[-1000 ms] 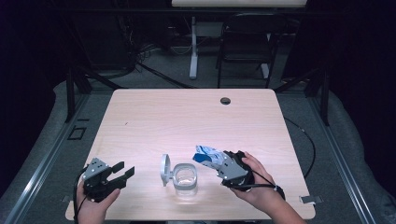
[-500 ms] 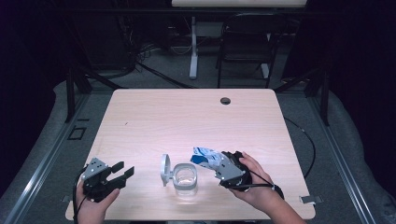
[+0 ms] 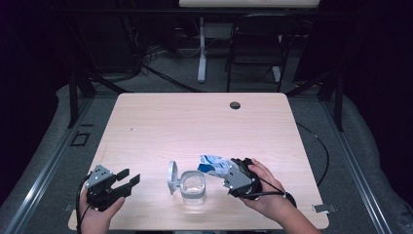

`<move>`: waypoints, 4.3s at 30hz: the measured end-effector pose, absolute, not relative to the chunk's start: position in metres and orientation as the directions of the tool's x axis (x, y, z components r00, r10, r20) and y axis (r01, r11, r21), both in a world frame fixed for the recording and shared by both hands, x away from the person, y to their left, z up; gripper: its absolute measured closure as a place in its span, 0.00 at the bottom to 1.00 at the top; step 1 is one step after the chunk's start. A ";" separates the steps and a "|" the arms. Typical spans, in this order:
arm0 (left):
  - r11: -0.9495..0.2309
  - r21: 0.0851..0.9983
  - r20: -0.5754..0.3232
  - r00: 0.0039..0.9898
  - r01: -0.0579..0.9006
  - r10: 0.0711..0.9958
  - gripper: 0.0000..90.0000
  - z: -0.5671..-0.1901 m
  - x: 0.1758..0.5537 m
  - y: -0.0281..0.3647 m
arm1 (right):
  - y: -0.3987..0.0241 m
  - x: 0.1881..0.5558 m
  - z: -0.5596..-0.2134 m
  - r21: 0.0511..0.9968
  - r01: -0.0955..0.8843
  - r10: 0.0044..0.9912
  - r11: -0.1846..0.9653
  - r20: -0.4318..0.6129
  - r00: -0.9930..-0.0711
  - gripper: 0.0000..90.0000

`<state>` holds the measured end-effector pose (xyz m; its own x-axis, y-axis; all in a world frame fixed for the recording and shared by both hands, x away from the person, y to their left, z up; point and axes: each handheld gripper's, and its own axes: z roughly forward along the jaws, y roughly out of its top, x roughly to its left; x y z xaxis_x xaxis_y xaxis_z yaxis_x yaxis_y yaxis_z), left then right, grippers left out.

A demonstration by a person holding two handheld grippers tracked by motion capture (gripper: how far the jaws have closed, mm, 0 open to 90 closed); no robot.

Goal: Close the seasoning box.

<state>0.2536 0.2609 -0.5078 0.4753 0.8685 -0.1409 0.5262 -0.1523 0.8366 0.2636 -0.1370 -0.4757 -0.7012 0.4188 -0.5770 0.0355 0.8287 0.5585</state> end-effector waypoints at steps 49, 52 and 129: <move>-0.148 0.835 -0.144 0.472 0.529 0.870 0.56 -0.508 0.254 0.262 | -0.123 0.267 -0.483 0.364 -0.036 0.236 0.931 -0.673 -0.701 0.47; -0.149 0.834 -0.145 0.472 0.531 0.870 0.56 -0.508 0.254 0.263 | -0.122 0.268 -0.486 0.360 -0.038 0.232 0.932 -0.673 -0.702 0.48; -0.145 0.831 -0.150 0.468 0.537 0.871 0.56 -0.511 0.255 0.263 | -0.122 0.274 -0.493 0.127 -0.049 0.065 0.991 -0.757 -0.651 0.48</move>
<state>0.2548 0.2633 -0.5107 0.4684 0.8706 -0.1504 0.5368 -0.1453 0.8311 0.2739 -0.1218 -0.4930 -0.6506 0.0649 -0.7567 -0.0493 0.9906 0.1273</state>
